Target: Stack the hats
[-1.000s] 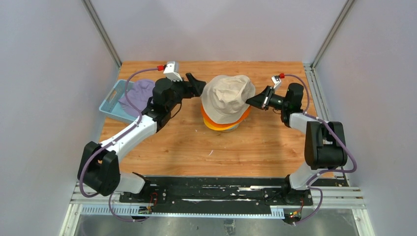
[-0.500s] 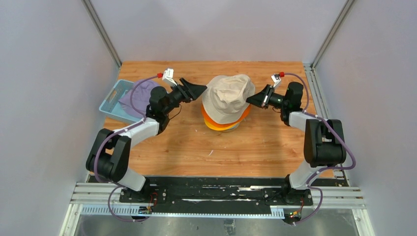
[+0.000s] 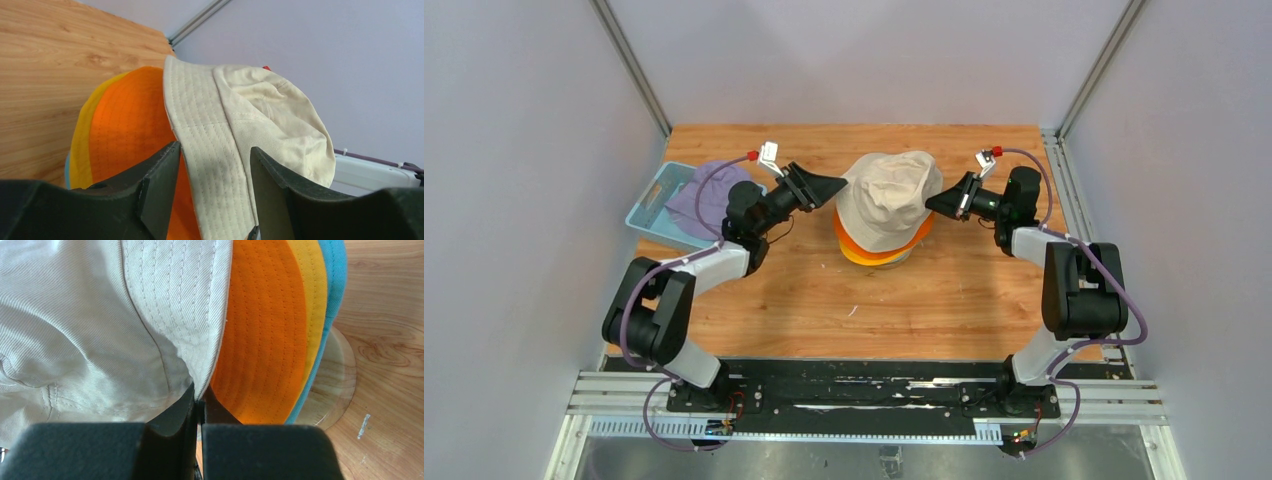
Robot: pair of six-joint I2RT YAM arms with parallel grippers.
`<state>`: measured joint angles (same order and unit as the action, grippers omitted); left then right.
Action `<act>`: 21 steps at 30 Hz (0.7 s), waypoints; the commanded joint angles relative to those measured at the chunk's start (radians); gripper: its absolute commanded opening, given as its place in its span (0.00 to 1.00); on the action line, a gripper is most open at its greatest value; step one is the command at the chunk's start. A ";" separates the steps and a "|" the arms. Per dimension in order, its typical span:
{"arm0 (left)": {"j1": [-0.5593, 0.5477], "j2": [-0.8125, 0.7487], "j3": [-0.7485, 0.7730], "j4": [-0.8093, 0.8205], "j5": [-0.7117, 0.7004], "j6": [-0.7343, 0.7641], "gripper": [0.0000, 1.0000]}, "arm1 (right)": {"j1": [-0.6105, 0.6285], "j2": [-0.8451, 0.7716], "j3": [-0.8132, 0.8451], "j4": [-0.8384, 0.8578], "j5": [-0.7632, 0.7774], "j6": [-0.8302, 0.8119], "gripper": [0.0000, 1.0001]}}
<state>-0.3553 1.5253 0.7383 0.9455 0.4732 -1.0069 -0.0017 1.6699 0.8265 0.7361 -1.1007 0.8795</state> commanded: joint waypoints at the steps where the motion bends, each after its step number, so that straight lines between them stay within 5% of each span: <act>1: 0.004 0.026 -0.013 0.052 0.045 -0.017 0.57 | -0.021 -0.013 0.025 0.037 -0.001 0.012 0.01; 11: 0.004 0.063 -0.010 0.046 0.054 -0.013 0.59 | -0.021 -0.013 0.023 0.043 -0.002 0.015 0.01; 14: 0.004 0.069 -0.020 0.096 0.047 -0.026 0.44 | -0.021 -0.012 0.022 0.043 -0.002 0.014 0.01; 18: 0.006 0.086 -0.051 0.205 0.015 -0.060 0.02 | -0.021 -0.009 0.020 0.042 -0.001 0.014 0.01; 21: 0.020 0.111 -0.096 0.295 -0.039 -0.113 0.00 | -0.021 -0.010 0.021 0.043 -0.001 0.013 0.01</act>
<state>-0.3527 1.6005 0.6907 1.0813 0.4877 -1.0626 -0.0017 1.6699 0.8265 0.7372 -1.1007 0.8925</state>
